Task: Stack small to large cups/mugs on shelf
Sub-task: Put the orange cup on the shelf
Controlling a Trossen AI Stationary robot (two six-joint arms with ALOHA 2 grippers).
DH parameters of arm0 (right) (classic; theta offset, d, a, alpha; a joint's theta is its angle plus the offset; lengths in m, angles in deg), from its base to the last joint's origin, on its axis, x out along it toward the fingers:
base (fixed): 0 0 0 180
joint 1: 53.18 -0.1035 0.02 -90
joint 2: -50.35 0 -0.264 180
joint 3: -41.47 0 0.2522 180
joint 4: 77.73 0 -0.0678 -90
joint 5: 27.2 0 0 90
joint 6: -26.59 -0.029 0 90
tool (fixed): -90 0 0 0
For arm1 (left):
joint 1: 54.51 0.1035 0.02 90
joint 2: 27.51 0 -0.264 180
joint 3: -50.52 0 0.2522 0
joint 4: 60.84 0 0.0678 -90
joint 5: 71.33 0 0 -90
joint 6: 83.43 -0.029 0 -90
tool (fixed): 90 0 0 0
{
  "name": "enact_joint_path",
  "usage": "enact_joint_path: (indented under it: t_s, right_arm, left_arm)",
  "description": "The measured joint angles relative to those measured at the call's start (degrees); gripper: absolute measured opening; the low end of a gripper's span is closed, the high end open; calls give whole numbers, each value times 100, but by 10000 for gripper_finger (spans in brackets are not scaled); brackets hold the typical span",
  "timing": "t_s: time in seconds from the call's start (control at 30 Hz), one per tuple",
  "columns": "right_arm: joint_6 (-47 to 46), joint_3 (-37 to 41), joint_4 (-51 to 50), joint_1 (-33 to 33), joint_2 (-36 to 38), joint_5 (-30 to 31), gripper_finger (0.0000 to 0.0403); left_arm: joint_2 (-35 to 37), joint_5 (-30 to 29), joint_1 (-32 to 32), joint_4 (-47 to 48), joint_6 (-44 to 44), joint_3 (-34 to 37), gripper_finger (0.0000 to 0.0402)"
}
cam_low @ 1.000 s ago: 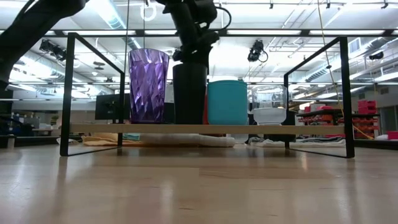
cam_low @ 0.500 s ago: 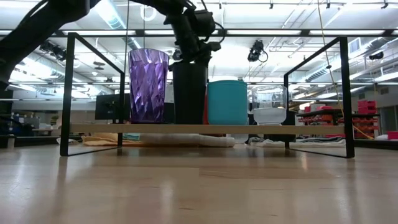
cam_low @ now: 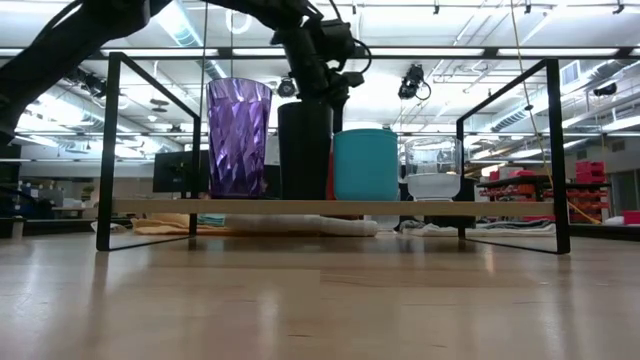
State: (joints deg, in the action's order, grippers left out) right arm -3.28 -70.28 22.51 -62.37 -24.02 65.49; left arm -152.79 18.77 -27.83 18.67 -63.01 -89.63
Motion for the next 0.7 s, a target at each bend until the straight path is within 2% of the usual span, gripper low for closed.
enact_joint_path:
  t_s: [0.7]
  right_arm:
    - [-20, 0, 0, 2, 0, 2, 67]
  left_arm:
    - [-170, -9, 39, -151, -217, 4, 172]
